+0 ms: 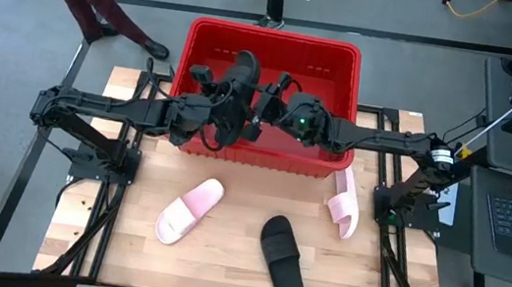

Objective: Pick and place slides into bin
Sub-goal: Put the top black slipper into the red bin

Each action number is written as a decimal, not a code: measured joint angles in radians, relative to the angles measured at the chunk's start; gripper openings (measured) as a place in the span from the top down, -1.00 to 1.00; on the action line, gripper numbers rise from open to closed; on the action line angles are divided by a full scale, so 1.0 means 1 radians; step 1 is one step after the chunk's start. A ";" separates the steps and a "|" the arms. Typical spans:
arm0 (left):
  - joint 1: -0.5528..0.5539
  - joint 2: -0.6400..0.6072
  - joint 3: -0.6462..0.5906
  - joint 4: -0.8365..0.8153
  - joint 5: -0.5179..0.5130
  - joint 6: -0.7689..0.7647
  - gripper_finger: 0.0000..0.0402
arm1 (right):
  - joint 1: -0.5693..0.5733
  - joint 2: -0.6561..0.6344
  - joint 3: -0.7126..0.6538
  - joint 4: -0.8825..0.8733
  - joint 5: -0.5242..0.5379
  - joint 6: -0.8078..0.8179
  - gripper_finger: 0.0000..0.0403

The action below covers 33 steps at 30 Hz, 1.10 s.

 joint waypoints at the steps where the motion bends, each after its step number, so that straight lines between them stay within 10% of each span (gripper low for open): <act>1: -0.001 0.000 0.000 0.000 0.010 -0.002 0.98 | -0.004 0.000 0.000 0.000 0.000 0.000 0.04; 33: -0.015 0.001 -0.001 0.053 0.033 0.027 0.98 | -0.013 -0.003 0.002 -0.036 0.094 -0.046 0.14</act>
